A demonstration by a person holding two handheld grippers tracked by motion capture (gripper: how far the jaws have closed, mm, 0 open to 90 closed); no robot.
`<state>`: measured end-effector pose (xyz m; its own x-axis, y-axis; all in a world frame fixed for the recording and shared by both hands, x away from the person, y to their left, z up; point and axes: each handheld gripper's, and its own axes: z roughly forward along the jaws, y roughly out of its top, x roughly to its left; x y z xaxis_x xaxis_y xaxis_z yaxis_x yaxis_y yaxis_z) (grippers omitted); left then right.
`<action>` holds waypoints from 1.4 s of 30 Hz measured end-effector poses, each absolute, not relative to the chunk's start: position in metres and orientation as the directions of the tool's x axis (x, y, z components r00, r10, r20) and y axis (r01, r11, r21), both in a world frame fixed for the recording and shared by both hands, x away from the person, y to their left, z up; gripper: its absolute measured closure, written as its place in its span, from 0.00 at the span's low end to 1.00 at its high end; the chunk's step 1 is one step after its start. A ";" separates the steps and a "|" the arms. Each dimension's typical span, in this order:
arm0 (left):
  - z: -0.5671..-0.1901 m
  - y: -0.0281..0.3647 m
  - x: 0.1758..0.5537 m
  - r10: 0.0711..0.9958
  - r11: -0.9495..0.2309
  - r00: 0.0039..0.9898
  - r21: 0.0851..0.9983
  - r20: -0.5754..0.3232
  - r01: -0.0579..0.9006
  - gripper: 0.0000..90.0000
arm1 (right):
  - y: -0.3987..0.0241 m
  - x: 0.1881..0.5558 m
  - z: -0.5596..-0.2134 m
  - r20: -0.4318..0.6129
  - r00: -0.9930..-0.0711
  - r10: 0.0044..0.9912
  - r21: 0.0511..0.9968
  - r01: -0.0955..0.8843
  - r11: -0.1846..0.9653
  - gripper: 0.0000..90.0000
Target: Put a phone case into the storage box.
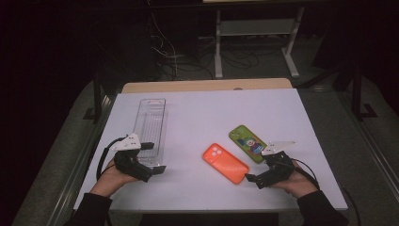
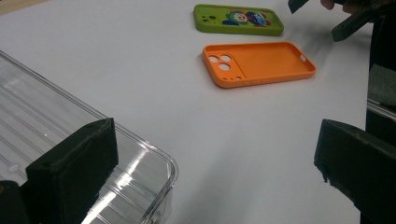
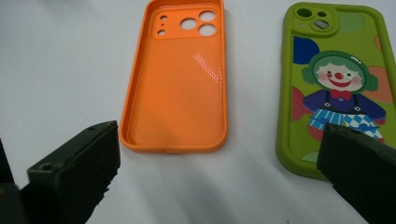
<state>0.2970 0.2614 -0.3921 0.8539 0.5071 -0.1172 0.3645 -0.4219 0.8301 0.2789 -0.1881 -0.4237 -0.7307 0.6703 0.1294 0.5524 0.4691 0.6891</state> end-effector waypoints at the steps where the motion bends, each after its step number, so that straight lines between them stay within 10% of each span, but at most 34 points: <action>1: -0.392 0.261 0.297 0.508 -0.421 0.853 0.830 -0.118 0.366 0.00 | -0.188 0.279 -0.422 0.131 -0.734 0.666 0.687 0.552 0.473 0.00; 42: -0.391 0.261 0.298 0.501 -0.430 0.859 0.830 -0.108 0.355 0.00 | -0.137 0.320 -0.385 0.080 -0.713 0.697 0.667 0.558 0.494 0.00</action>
